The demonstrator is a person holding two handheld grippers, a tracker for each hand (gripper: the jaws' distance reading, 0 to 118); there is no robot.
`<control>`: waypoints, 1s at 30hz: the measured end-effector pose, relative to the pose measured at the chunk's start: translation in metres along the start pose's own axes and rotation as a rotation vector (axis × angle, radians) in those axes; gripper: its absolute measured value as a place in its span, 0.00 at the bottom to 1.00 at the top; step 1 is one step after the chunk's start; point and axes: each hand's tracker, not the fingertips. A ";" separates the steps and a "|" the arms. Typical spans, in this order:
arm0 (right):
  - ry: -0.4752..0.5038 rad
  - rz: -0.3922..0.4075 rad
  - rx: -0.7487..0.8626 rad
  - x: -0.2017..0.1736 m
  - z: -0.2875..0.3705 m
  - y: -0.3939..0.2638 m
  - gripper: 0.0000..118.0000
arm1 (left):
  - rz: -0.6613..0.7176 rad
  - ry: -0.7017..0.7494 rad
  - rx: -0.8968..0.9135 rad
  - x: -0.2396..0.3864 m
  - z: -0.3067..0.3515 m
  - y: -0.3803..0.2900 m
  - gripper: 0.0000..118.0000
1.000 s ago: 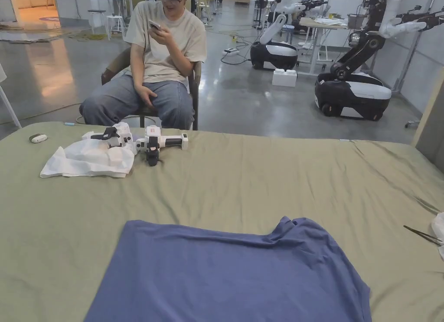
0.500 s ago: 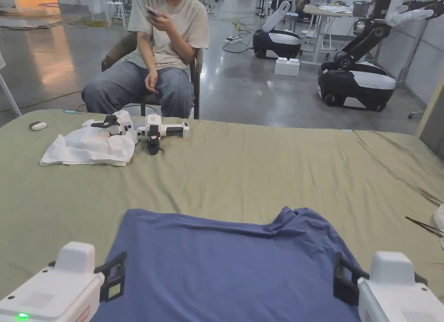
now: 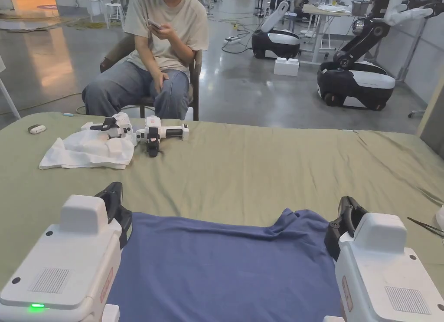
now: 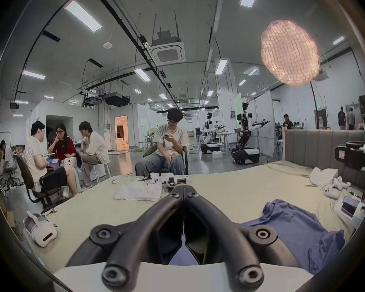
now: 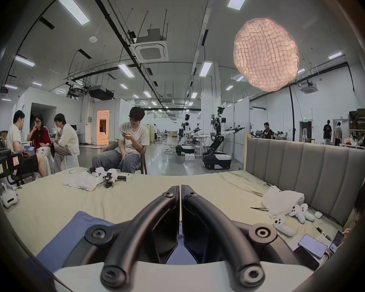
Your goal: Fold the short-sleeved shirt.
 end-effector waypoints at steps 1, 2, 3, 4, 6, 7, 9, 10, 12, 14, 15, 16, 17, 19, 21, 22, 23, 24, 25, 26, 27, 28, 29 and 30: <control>0.003 0.010 0.006 0.000 0.000 0.000 0.00 | 0.005 0.006 0.002 -0.001 0.001 0.001 0.00; 0.005 0.014 0.009 -0.001 0.000 0.000 0.00 | 0.007 0.012 0.000 -0.003 0.002 0.001 0.00; 0.004 0.016 0.011 -0.002 0.000 -0.001 0.00 | 0.010 0.008 -0.010 -0.006 0.002 0.000 0.00; 0.007 0.019 0.002 -0.002 0.000 -0.001 0.00 | 0.012 0.005 -0.027 -0.010 0.001 -0.001 0.00; 0.019 0.020 -0.015 -0.002 -0.001 -0.004 0.00 | 0.003 -0.006 -0.112 -0.019 0.004 -0.008 0.00; 0.023 0.026 -0.027 -0.002 -0.001 -0.006 0.00 | 0.006 -0.013 -0.151 -0.024 0.005 -0.013 0.00; 0.031 0.042 -0.055 -0.001 -0.002 -0.012 0.00 | 0.010 -0.031 -0.276 -0.038 0.003 -0.026 0.00; 0.032 0.042 -0.064 0.000 -0.003 -0.015 0.00 | 0.013 -0.032 -0.330 -0.043 0.004 -0.033 0.00; 0.036 0.047 -0.095 0.001 -0.003 -0.022 0.00 | 0.026 -0.063 -0.462 -0.056 0.006 -0.051 0.00; 0.039 0.049 -0.121 0.004 -0.003 -0.029 0.00 | 0.049 -0.097 -0.559 -0.068 0.016 -0.071 0.00; 0.041 0.051 -0.134 0.005 -0.003 -0.032 0.00 | 0.059 -0.098 -0.614 -0.074 0.021 -0.081 0.00; 0.038 0.055 -0.146 0.005 -0.003 -0.035 0.00 | 0.057 -0.100 -0.668 -0.076 0.026 -0.089 0.00; 0.035 0.058 -0.161 0.006 -0.003 -0.039 0.00 | 0.062 -0.095 -0.712 -0.081 0.032 -0.099 0.00; 0.039 0.052 -0.189 0.009 -0.003 -0.045 0.00 | 0.068 -0.092 -0.811 -0.089 0.039 -0.117 0.07; 0.039 0.055 -0.214 0.009 -0.004 -0.051 0.00 | 0.096 -0.072 -0.892 -0.094 0.046 -0.129 0.31; 0.041 0.057 -0.223 0.010 -0.004 -0.053 0.00 | 0.117 -0.071 -0.917 -0.097 0.046 -0.136 0.44; 0.042 0.057 -0.232 0.010 -0.004 -0.055 0.00 | 0.142 -0.059 -0.931 -0.100 0.046 -0.143 0.56; 0.042 0.057 -0.241 0.010 -0.004 -0.057 0.00 | 0.159 -0.045 -0.952 -0.102 0.045 -0.149 0.61; 0.044 0.055 -0.250 0.010 -0.004 -0.059 0.00 | 0.168 -0.037 -0.973 -0.103 0.043 -0.154 0.61; 0.047 0.050 -0.259 0.010 -0.004 -0.061 0.00 | 0.173 -0.036 -0.986 -0.103 0.039 -0.160 0.61; 0.049 0.050 -0.264 0.010 -0.003 -0.062 0.00 | 0.175 -0.036 -0.998 -0.102 0.036 -0.165 0.61; 0.049 0.053 -0.271 0.010 -0.003 -0.064 0.00 | 0.178 -0.037 -1.022 -0.109 0.030 -0.177 0.61; 0.049 0.057 -0.278 0.010 -0.002 -0.065 0.00 | 0.174 -0.027 -1.056 -0.108 0.025 -0.183 0.60; 0.050 0.060 -0.283 0.010 -0.002 -0.067 0.00 | 0.168 -0.030 -1.077 -0.107 0.020 -0.190 0.60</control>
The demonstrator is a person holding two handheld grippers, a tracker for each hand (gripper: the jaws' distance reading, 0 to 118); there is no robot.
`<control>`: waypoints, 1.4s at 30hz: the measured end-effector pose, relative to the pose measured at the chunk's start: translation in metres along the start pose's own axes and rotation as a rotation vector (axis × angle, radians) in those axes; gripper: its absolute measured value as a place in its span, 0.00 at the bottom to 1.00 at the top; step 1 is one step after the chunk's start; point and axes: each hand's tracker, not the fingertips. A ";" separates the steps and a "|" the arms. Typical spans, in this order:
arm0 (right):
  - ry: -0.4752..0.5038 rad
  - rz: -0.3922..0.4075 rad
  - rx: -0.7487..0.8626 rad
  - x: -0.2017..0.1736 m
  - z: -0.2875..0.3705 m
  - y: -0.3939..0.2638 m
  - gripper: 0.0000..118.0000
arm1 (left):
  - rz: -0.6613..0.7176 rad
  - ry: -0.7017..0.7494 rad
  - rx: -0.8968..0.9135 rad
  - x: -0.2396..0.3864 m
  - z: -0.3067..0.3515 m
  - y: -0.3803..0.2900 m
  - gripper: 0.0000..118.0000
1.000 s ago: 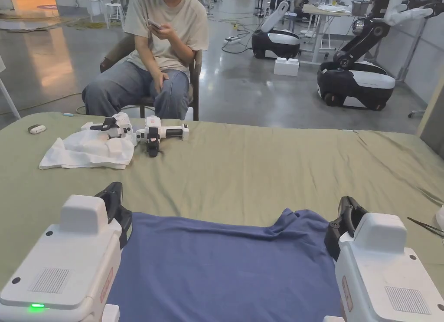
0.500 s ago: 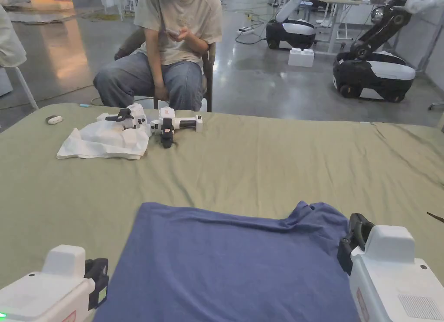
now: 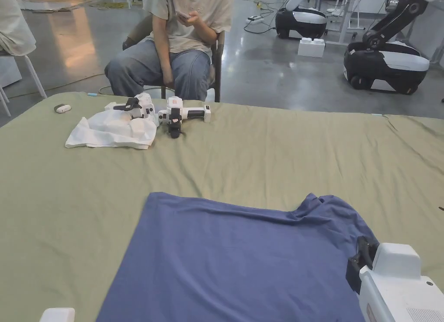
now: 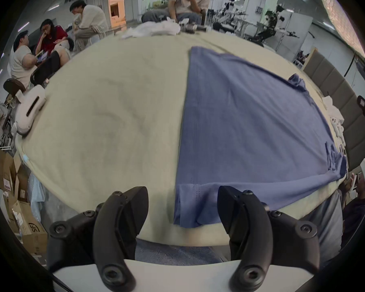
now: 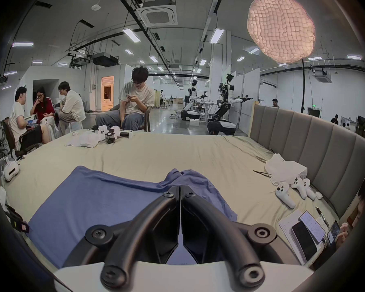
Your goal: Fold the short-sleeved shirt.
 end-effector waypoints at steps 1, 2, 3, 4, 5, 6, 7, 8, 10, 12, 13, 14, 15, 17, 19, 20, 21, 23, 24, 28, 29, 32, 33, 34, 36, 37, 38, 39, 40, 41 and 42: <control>-0.001 0.002 -0.005 0.001 0.001 -0.001 0.00 | -0.008 -0.005 -0.022 0.000 -0.008 0.000 0.59; -0.002 0.003 -0.012 0.002 0.001 -0.003 0.00 | -0.027 0.017 -0.054 -0.002 -0.018 -0.003 0.53; -0.002 0.004 -0.019 0.002 0.002 -0.004 0.00 | -0.040 0.036 -0.024 0.002 -0.020 -0.004 0.52; -0.004 0.006 -0.024 0.003 0.002 -0.005 0.00 | -0.050 0.049 -0.014 0.006 -0.018 -0.003 0.52; -0.005 0.005 -0.029 0.005 0.004 -0.007 0.00 | -0.060 0.059 -0.026 0.009 -0.016 -0.001 0.50; -0.006 0.002 -0.034 0.008 0.005 -0.008 0.00 | -0.071 0.060 -0.019 0.016 -0.013 -0.003 0.45; -0.007 -0.001 -0.039 0.010 0.006 -0.009 0.00 | -0.081 0.053 -0.022 0.018 -0.013 -0.003 0.38; -0.009 -0.006 -0.046 0.013 0.008 -0.011 0.00 | -0.089 0.047 -0.023 0.020 -0.013 -0.002 0.31; -0.011 -0.014 -0.067 0.021 0.011 -0.013 0.00 | -0.105 0.027 -0.023 0.021 -0.013 -0.004 0.08; -0.013 -0.017 -0.093 0.032 0.015 -0.014 0.00 | -0.112 0.005 -0.029 0.022 -0.014 -0.003 0.01; -0.014 -0.015 -0.108 0.038 0.018 -0.015 0.00 | -0.114 0.008 -0.030 0.021 -0.015 -0.003 0.01; -0.017 -0.003 -0.143 0.045 0.021 -0.015 0.01 | -0.121 0.009 -0.028 0.022 -0.014 -0.006 0.01; -0.021 0.003 -0.171 0.052 0.024 -0.017 0.06 | -0.120 0.005 -0.027 0.020 -0.013 -0.006 0.01; -0.027 0.020 -0.250 0.066 0.030 -0.022 0.30 | -0.098 -0.012 -0.019 0.015 -0.010 -0.007 0.01; -0.040 0.026 -0.323 0.080 0.035 -0.031 0.54 | -0.084 -0.025 -0.007 0.012 -0.007 -0.009 0.01; -0.043 0.032 -0.377 0.086 0.038 -0.038 0.56 | -0.080 -0.028 -0.003 0.010 -0.005 -0.010 0.01; -0.044 0.032 -0.423 0.092 0.040 -0.047 0.56 | -0.075 -0.033 0.007 0.009 -0.003 -0.011 0.00; -0.025 0.019 -0.516 0.100 0.042 -0.064 0.56 | -0.071 -0.039 0.018 0.007 -0.001 -0.012 0.01; -0.010 -0.008 -0.536 0.103 0.045 -0.075 0.56 | -0.069 -0.039 0.021 0.006 0.000 -0.012 0.01; -0.033 -0.034 -0.665 0.105 0.044 -0.114 0.56 | -0.067 -0.037 0.031 0.018 0.010 -0.015 0.01; -0.010 -0.047 -0.685 0.103 0.042 -0.124 0.56 | -0.068 -0.035 0.032 0.021 0.011 -0.015 0.01; 0.006 -0.056 -0.755 0.101 0.031 -0.143 0.49 | -0.074 -0.029 0.028 0.027 0.014 -0.016 0.01; 0.016 -0.065 -0.753 0.101 0.028 -0.148 0.38 | -0.076 -0.028 0.028 0.027 0.014 -0.016 0.01; 0.023 -0.080 -0.751 0.102 0.027 -0.150 0.29 | -0.076 -0.029 0.028 0.027 0.015 -0.015 0.01; 0.030 -0.075 -0.741 0.100 0.027 -0.147 0.19 | -0.074 -0.029 0.031 0.028 0.016 -0.017 0.01; 0.036 -0.064 -0.737 0.100 0.027 -0.146 0.10 | -0.072 -0.031 0.035 0.028 0.017 -0.019 0.01; 0.039 -0.073 -0.731 0.101 0.028 -0.143 0.06 | -0.071 -0.031 0.038 0.028 0.017 -0.017 0.01; 0.036 -0.083 -0.740 0.100 0.027 -0.140 0.06 | -0.068 -0.031 0.041 0.028 0.017 -0.018 0.01; 0.035 -0.078 -0.747 0.100 0.028 -0.138 0.05 | -0.067 -0.032 0.044 0.029 0.019 -0.019 0.01; 0.037 -0.053 -0.741 0.098 0.030 -0.135 0.04 | -0.065 -0.031 0.051 0.029 0.021 -0.020 0.01; 0.034 -0.042 -0.743 0.097 0.031 -0.130 0.04 | -0.060 -0.032 0.060 0.027 0.021 -0.017 0.01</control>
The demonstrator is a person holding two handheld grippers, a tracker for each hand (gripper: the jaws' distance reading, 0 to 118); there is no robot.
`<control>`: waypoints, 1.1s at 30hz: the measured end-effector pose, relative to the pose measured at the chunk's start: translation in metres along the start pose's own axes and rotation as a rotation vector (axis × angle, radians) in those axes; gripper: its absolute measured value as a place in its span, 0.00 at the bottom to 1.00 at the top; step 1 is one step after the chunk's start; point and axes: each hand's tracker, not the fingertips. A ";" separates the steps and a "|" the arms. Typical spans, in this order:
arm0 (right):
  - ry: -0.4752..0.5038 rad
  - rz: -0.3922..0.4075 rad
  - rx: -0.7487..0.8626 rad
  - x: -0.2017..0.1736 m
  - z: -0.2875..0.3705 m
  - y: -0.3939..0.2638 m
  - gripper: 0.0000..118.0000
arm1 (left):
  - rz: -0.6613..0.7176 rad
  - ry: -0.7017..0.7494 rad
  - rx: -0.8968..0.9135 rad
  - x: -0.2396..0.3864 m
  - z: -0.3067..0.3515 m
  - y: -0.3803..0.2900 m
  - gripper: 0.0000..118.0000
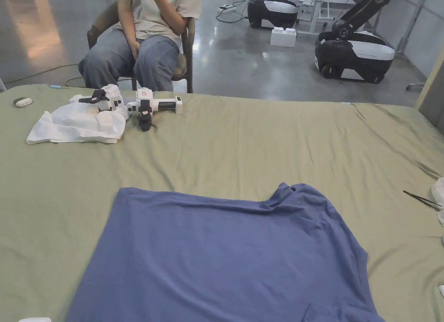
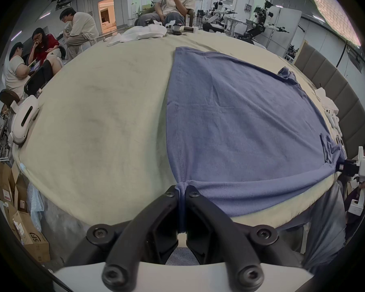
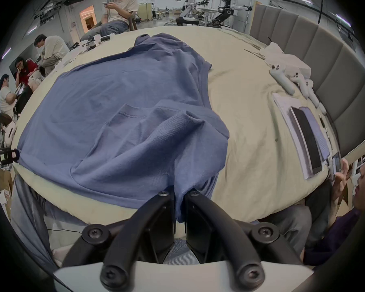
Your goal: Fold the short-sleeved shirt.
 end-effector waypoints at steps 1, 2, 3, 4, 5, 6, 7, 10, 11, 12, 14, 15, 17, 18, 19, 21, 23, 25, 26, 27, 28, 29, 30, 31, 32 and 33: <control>-0.007 0.008 0.004 -0.001 0.005 0.003 0.04 | 0.003 -0.003 0.009 0.000 0.003 0.001 0.01; -0.010 0.017 0.016 -0.003 0.012 0.007 0.04 | 0.005 -0.003 0.029 0.001 0.007 0.003 0.01; -0.014 0.021 0.036 -0.004 0.019 0.011 0.04 | 0.004 -0.007 0.050 0.002 0.011 0.006 0.01; -0.016 0.018 0.057 -0.004 0.025 0.016 0.04 | 0.002 -0.010 0.065 0.001 0.014 0.011 0.00; -0.018 0.003 0.077 -0.004 0.031 0.024 0.04 | 0.005 -0.012 0.089 0.001 0.018 0.017 0.00; -0.010 -0.012 0.113 -0.004 0.037 0.032 0.04 | 0.016 -0.017 0.119 0.001 0.022 0.023 0.01; -0.005 -0.009 0.135 -0.004 0.042 0.040 0.04 | 0.026 -0.019 0.144 0.001 0.025 0.029 0.01; -0.005 -0.004 0.165 -0.006 0.049 0.067 0.04 | 0.037 -0.028 0.193 -0.001 0.028 0.056 0.01; -0.001 -0.009 0.179 -0.004 0.047 0.078 0.04 | 0.034 -0.028 0.197 0.000 0.027 0.066 0.00; 0.000 -0.008 0.188 -0.004 0.045 0.087 0.04 | 0.034 -0.026 0.209 -0.001 0.023 0.077 0.01; -0.006 -0.006 0.212 -0.004 0.040 0.107 0.04 | 0.033 -0.027 0.227 -0.001 0.016 0.098 0.01; -0.005 -0.009 0.219 -0.004 0.036 0.117 0.04 | 0.037 -0.029 0.234 -0.001 0.012 0.108 0.01; 0.005 -0.026 0.223 -0.002 0.024 0.137 0.04 | 0.047 -0.035 0.241 -0.003 -0.003 0.130 0.01; 0.008 -0.031 0.222 -0.002 0.015 0.147 0.04 | 0.047 -0.035 0.240 -0.003 -0.011 0.142 0.01; 0.009 -0.035 0.215 -0.001 0.006 0.155 0.04 | 0.043 -0.030 0.236 -0.003 -0.018 0.151 0.01; 0.010 -0.042 0.215 -0.001 -0.014 0.169 0.04 | 0.027 -0.029 0.237 0.000 -0.035 0.168 0.00; 0.009 -0.041 0.199 -0.001 -0.033 0.181 0.04 | 0.027 -0.028 0.212 -0.001 -0.053 0.182 0.00; 0.017 -0.043 0.169 0.000 -0.051 0.189 0.04 | 0.036 -0.024 0.181 0.001 -0.069 0.189 0.00; 0.012 -0.047 0.148 -0.001 -0.059 0.193 0.04 | 0.035 -0.020 0.161 0.000 -0.077 0.191 0.00; 0.011 -0.044 0.138 -0.001 -0.066 0.196 0.04 | 0.033 -0.024 0.142 0.001 -0.083 0.193 0.00; 0.009 -0.043 0.133 -0.002 -0.071 0.198 0.04 | 0.031 -0.016 0.127 0.003 -0.088 0.193 0.00; 0.007 -0.039 0.131 -0.004 -0.076 0.200 0.05 | 0.029 -0.012 0.121 0.003 -0.093 0.193 0.00; 0.004 -0.029 0.128 -0.005 -0.081 0.202 0.05 | 0.026 -0.007 0.114 0.004 -0.098 0.194 0.01; -0.001 -0.026 0.125 -0.006 -0.084 0.204 0.05 | 0.020 -0.001 0.107 0.004 -0.102 0.195 0.01; -0.005 -0.023 0.124 -0.006 -0.089 0.205 0.05 | 0.011 0.003 0.100 0.008 -0.105 0.195 0.01; -0.008 -0.019 0.114 -0.006 -0.094 0.206 0.06 | 0.007 0.007 0.097 0.010 -0.108 0.196 0.01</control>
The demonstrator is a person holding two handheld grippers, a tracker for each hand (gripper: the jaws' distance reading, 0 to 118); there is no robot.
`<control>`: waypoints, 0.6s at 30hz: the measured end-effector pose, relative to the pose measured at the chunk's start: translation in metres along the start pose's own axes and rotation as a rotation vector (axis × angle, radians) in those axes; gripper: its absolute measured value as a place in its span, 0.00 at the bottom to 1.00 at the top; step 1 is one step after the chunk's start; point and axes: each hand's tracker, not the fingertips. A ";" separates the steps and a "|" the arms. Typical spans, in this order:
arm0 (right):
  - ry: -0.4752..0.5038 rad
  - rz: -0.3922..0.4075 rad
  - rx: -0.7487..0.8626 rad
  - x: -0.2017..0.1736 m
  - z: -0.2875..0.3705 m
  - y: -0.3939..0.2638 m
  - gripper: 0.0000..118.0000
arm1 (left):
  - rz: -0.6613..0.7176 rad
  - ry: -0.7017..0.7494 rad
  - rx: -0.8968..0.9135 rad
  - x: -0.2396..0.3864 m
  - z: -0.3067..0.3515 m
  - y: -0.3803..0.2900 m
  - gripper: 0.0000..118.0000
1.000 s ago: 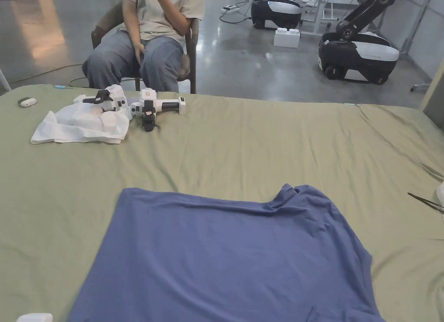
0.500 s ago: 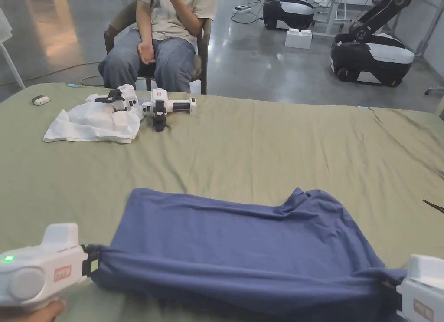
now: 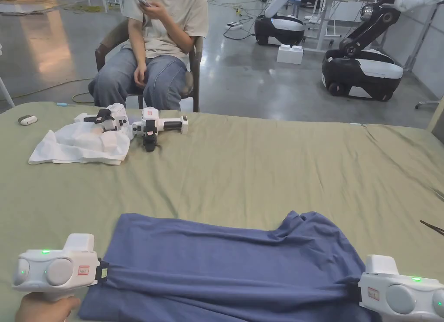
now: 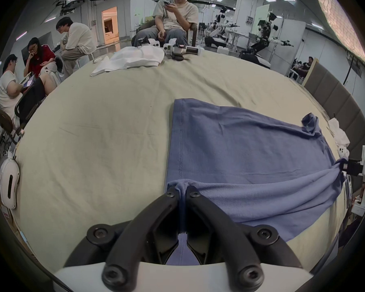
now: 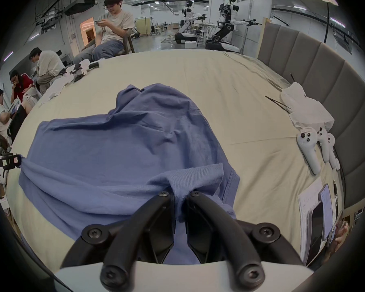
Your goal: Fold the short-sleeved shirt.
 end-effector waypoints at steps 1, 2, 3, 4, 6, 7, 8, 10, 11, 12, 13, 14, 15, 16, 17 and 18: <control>-0.010 0.004 -0.012 0.000 -0.004 0.000 0.08 | -0.006 0.004 0.001 0.002 -0.001 0.001 0.02; -0.019 0.014 -0.018 -0.001 -0.008 0.000 0.11 | -0.011 0.008 0.011 0.004 -0.002 0.001 0.02; -0.035 0.031 -0.016 -0.001 -0.009 0.000 0.19 | -0.013 0.008 0.017 0.008 -0.002 0.001 0.04; -0.049 0.042 -0.011 -0.002 -0.009 0.000 0.29 | -0.014 0.005 0.018 0.009 0.000 0.001 0.09; -0.089 0.053 0.028 -0.003 0.001 0.000 0.42 | -0.010 -0.002 0.032 0.012 0.007 0.002 0.17; -0.098 0.049 0.067 -0.004 0.007 0.000 0.43 | -0.014 -0.008 0.052 0.012 0.012 0.003 0.21; -0.083 0.028 0.126 -0.004 0.016 0.001 0.44 | -0.024 -0.008 0.084 0.014 0.020 0.004 0.29; -0.053 0.011 0.192 -0.006 0.033 0.004 0.49 | -0.056 0.015 0.151 0.020 0.034 0.005 0.46; -0.046 0.000 0.235 -0.009 0.043 0.004 0.51 | -0.080 0.018 0.177 0.021 0.041 0.006 0.48; -0.040 -0.013 0.285 -0.012 0.053 0.004 0.51 | -0.092 0.032 0.212 0.025 0.049 0.006 0.48; -0.035 -0.022 0.331 -0.015 0.062 0.003 0.51 | -0.094 0.036 0.243 0.028 0.058 0.005 0.48; -0.026 -0.021 0.373 -0.021 0.075 0.003 0.51 | -0.088 0.021 0.280 0.031 0.067 0.003 0.48; -0.019 -0.022 0.419 -0.026 0.085 0.000 0.51 | -0.083 0.015 0.320 0.034 0.077 0.001 0.48; -0.026 -0.020 0.456 -0.030 0.093 -0.003 0.51 | -0.087 0.006 0.353 0.037 0.086 -0.002 0.48; -0.027 -0.016 0.495 -0.035 0.101 -0.007 0.51 | -0.102 0.006 0.398 0.042 0.096 -0.008 0.47; -0.026 -0.024 0.534 -0.039 0.107 -0.011 0.49 | -0.116 0.026 0.434 0.048 0.105 -0.014 0.46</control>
